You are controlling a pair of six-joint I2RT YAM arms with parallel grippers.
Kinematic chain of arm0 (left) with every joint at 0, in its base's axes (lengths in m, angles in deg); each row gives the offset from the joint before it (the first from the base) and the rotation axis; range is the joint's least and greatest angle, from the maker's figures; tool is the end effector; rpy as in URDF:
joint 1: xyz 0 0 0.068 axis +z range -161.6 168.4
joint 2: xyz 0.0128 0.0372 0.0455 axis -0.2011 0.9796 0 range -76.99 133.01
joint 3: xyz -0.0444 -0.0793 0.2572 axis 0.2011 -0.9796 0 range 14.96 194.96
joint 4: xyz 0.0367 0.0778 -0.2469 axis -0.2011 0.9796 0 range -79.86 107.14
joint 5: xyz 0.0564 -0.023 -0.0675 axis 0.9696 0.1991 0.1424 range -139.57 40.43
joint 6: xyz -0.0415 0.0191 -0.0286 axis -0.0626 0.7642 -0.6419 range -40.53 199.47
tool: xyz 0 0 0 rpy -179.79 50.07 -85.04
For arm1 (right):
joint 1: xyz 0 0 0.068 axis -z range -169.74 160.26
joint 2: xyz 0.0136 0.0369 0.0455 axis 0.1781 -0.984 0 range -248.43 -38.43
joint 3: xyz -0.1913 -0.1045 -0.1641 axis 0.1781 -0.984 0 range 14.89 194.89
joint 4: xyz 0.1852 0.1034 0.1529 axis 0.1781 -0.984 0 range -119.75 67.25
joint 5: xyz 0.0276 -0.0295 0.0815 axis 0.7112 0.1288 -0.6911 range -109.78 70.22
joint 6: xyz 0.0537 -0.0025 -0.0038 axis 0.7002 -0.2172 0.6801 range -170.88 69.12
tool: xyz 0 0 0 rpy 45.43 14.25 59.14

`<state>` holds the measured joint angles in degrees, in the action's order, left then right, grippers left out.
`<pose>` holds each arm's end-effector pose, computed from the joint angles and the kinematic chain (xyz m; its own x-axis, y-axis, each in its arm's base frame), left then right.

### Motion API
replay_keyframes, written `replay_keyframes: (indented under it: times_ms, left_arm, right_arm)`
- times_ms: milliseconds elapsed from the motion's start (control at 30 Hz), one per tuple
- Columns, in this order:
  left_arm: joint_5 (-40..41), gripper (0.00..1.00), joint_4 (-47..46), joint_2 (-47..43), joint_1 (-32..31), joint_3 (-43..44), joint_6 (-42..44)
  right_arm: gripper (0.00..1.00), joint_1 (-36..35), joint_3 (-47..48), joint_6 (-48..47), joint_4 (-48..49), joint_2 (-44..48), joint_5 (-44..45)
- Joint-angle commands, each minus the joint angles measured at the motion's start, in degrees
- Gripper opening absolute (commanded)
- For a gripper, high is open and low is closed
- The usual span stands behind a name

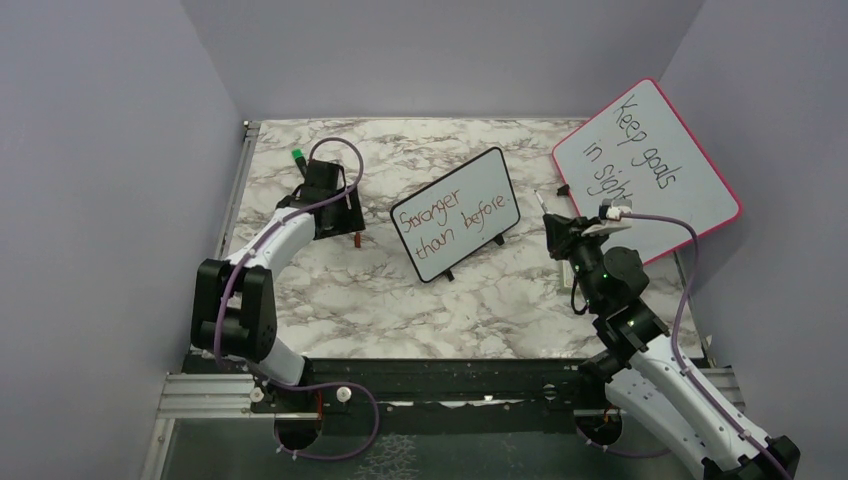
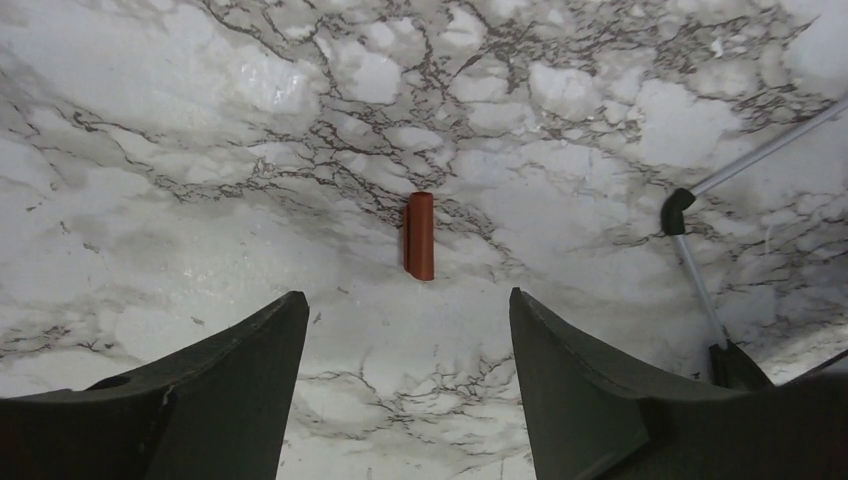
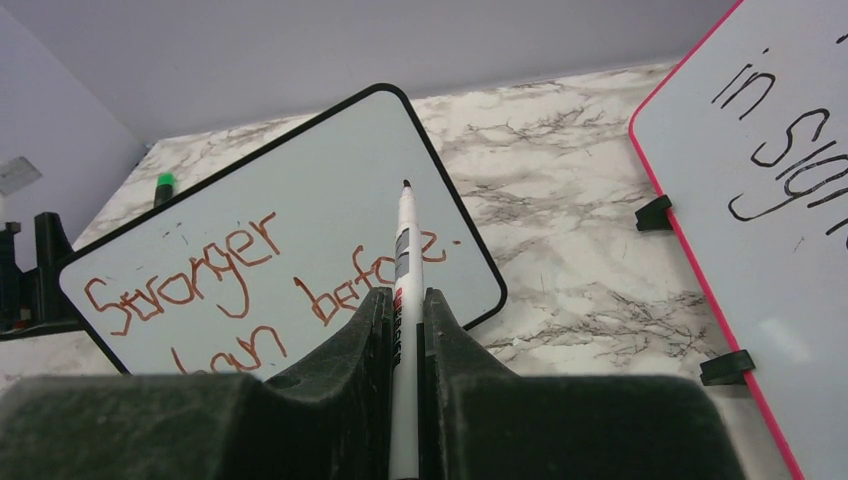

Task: Write a sentence on the whiteboard
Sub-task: Close the whiteboard marker at the center of the board.

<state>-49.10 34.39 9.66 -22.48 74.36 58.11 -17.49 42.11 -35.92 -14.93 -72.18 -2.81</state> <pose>0.3124 -0.0597 0.2324 -0.7826 -0.2206 -0.5821 -0.1089 0.9692 -0.2208 0.1453 0.0647 0.2944 -0.0292 0.2638 -0.9641 -0.1860 0.9463 0.2646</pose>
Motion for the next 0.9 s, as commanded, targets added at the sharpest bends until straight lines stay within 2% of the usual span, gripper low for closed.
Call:
replay_keyframes:
  times_ms: [0, 300, 867]
  left_arm:
    - [-0.3, 0.70, 2.8, 3.6, 0.1, 2.3, 1.6]
    - [0.4, 0.52, 3.9, 10.0, -0.6, 5.3, 3.1]
    - [0.6, 0.35, 4.5, 17.2, -2.5, 7.5, 4.5]
  right_arm:
    - [0.01, 0.2, -0.7, 0.4, 0.3, 0.9, -1.3]
    - [0.01, 0.2, -0.9, 0.4, 1.0, 0.6, -1.8]
    - [0.01, 0.2, -1.2, 0.3, 1.5, -0.2, -1.5]
